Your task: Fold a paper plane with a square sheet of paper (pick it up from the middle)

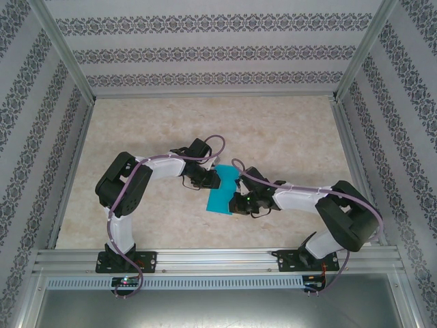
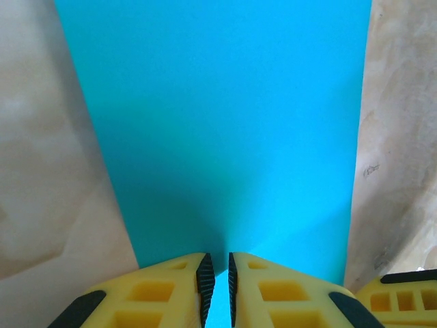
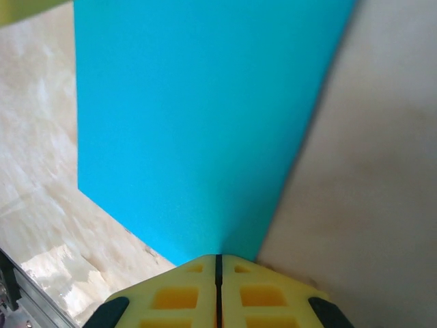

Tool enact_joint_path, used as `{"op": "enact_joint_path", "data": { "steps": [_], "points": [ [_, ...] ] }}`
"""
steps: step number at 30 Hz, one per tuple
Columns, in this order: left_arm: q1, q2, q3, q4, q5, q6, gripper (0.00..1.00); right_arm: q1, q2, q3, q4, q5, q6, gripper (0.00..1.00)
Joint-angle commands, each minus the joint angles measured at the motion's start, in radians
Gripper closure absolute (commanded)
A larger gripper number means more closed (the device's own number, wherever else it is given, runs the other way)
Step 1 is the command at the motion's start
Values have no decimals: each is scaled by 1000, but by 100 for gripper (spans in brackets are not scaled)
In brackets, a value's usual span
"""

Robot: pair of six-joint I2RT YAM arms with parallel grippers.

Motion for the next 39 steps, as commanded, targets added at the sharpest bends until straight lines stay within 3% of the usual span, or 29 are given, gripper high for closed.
{"op": "enact_joint_path", "data": {
  "steps": [1, 9, 18, 29, 39],
  "points": [
    [2, 82, -68, -138, -113, 2, 78, 15, -36, -16, -86, 38, -33, 92],
    [1, 75, -66, -136, -107, 4, 78, -14, -96, 17, -98, 24, -50, 89],
    [2, 68, -67, -129, -104, 4, 78, -199, -116, 59, -11, -5, -30, 79],
    [2, 76, -44, -148, -113, 9, 78, -316, 54, 193, -9, -43, -95, 60],
    [2, 86, -37, -151, -116, 8, 78, -340, 225, 308, 4, -59, -120, 55]
  ]
}}
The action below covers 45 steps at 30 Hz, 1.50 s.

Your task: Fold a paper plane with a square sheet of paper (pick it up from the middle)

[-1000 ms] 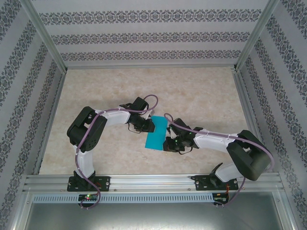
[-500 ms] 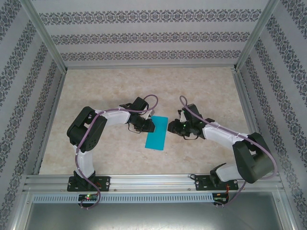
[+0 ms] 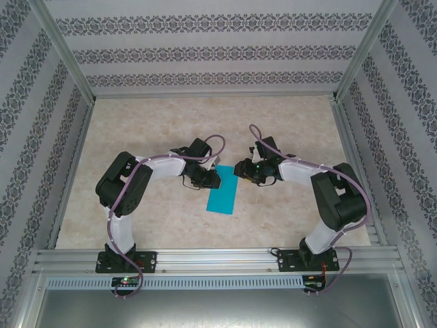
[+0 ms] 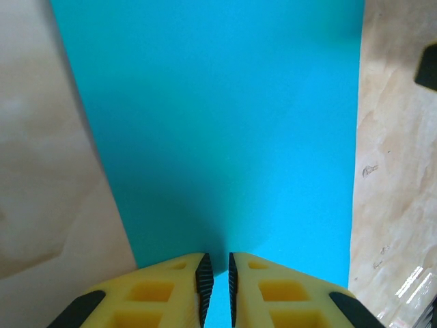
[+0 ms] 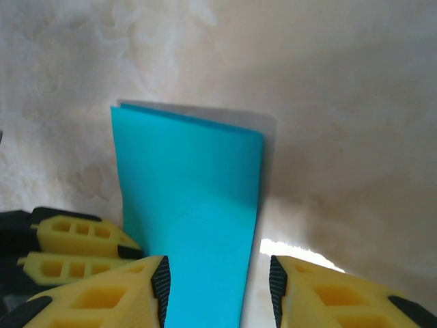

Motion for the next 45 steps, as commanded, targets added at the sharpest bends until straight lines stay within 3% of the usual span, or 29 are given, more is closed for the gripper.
{"op": "enact_joint_path", "data": {
  "steps": [1, 18, 45],
  "points": [
    [1, 82, -48, -144, -121, 11, 78, -14, 44, 49, 10, -18, -32, 55],
    [1, 87, -49, -146, -123, 15, 78, 4, 169, 155, -17, -39, -48, 55],
    [1, 77, -58, -131, -110, 5, 77, 37, 103, 46, 103, -165, -5, 58]
  ]
}}
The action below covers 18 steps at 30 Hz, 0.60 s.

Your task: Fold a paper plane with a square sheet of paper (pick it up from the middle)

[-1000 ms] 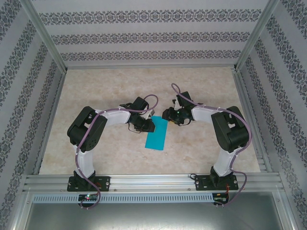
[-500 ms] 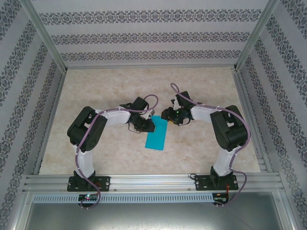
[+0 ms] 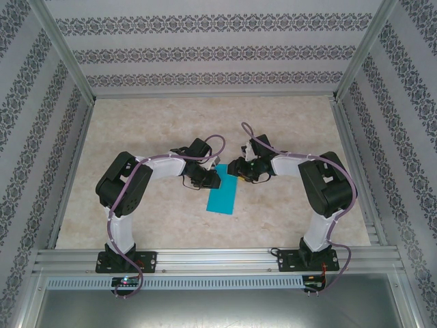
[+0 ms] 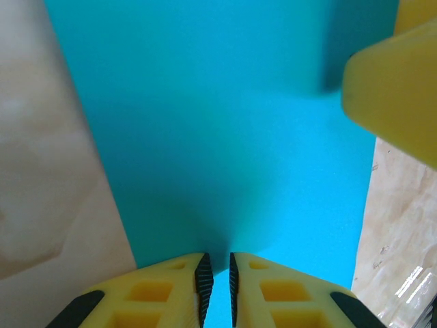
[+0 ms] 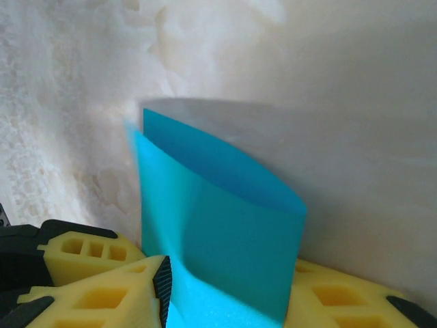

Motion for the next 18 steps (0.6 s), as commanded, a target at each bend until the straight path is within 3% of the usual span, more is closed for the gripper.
{"op": "enact_joint_path", "data": {
  "steps": [1, 7, 18],
  "points": [
    [1, 74, -55, -132, -108, 3, 77, 20, -33, -26, 42, -38, 16, 59],
    [1, 45, -29, -157, -101, 4, 76, 18, -16, -29, 79, -55, 26, 75],
    [1, -55, 32, -213, -102, -11, 67, 14, -29, -57, 147, -87, 59, 90]
  ]
}}
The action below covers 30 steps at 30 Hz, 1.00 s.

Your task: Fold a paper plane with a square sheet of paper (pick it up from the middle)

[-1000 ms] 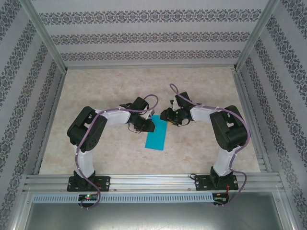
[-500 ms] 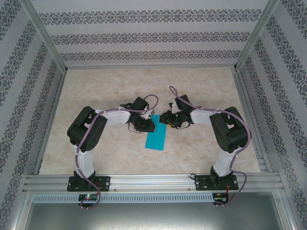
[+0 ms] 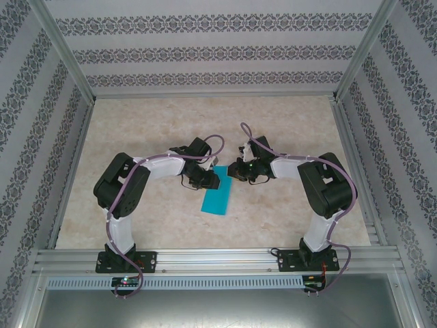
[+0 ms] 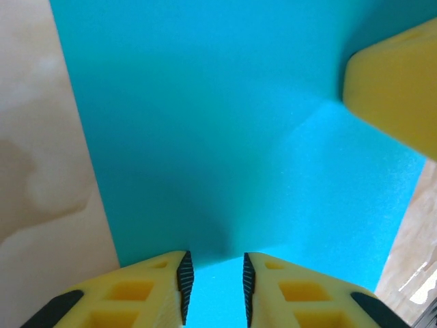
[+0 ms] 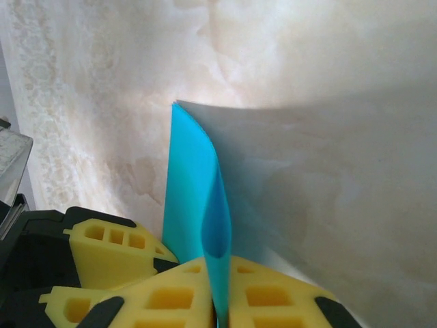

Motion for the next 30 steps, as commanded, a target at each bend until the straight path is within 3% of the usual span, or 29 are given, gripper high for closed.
{"op": "enact_joint_path", "data": {
  "steps": [1, 6, 17, 30],
  "points": [
    [2, -31, 23, -124, -55, -11, 66, 4, -23, -25, 59, -34, 24, 92],
    [2, -74, 47, -125, -37, -28, 62, 10, -25, -32, 96, -56, 50, 97],
    [32, -243, 22, -170, -81, -33, 39, -5, -98, -19, 157, -145, 141, 100],
    [114, -484, -168, 16, 31, -166, 29, -53, -198, -12, 283, -249, 348, 100]
  ]
}}
